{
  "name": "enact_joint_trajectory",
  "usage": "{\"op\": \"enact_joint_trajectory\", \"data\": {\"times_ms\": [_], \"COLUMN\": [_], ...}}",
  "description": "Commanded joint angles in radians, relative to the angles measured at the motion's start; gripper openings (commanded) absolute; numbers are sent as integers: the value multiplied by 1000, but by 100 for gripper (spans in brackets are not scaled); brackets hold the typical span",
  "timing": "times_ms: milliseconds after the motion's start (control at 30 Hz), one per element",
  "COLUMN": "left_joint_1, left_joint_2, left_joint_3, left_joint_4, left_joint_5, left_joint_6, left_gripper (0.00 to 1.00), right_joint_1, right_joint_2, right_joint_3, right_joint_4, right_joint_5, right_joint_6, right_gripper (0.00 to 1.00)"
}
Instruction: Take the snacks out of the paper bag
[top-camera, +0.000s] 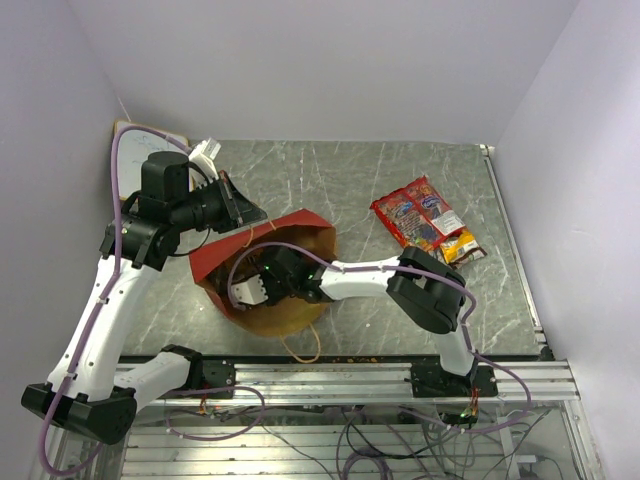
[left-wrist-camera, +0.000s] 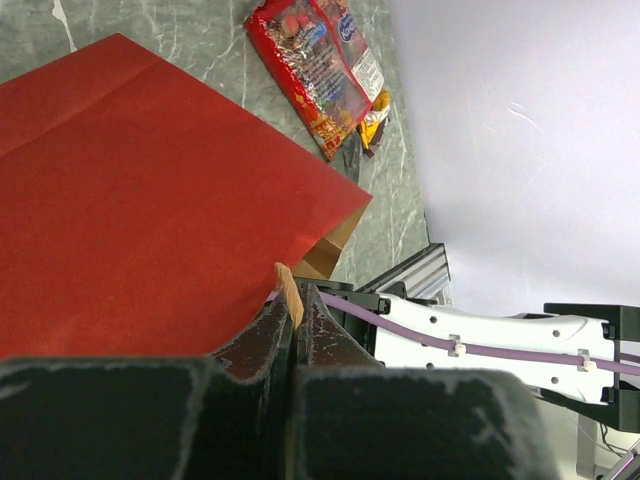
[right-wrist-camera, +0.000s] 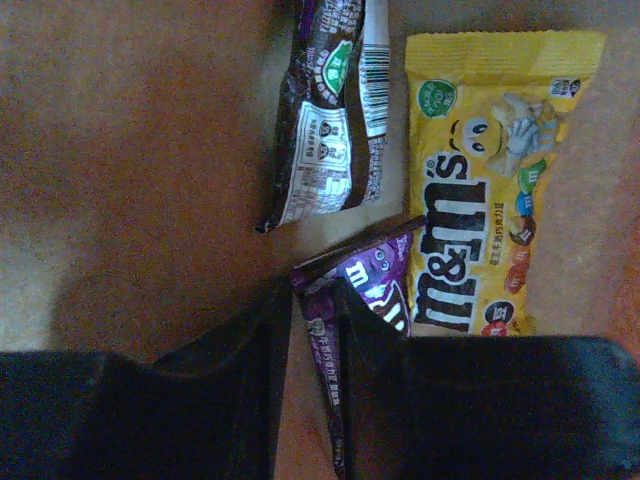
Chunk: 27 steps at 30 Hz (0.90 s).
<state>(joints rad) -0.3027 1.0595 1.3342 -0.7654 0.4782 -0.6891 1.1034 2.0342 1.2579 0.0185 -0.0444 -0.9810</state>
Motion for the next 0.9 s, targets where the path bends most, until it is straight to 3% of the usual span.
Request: {"op": "enact_joint_trajectory", "data": {"times_ms": [0, 200, 333, 733, 767, 867], "left_joint_1": [2, 2, 3, 3, 3, 3], "left_joint_2": [-12, -7, -4, 9, 9, 10], "left_joint_3": [31, 31, 26, 23, 22, 22], "left_joint_4": [-10, -5, 6, 27, 31, 35], "left_joint_5": [9, -2, -10, -18, -18, -15], "left_joint_6": [7, 8, 7, -10, -12, -17], "left_gripper": [7, 7, 7, 7, 7, 7], "right_joint_1": [-4, 8, 11, 11, 11, 10], "right_joint_2": [-37, -107, -180, -330, -320, -283], "right_joint_3": [-33, -48, -86, -175, -168, -137], "right_joint_4": [42, 25, 24, -11, -23, -47], "right_joint_5": [-29, -72, -110, -163, -151, -95], "right_joint_6": [3, 50, 98, 183, 174, 144], "right_gripper": [20, 5, 0, 0, 1, 23]}}
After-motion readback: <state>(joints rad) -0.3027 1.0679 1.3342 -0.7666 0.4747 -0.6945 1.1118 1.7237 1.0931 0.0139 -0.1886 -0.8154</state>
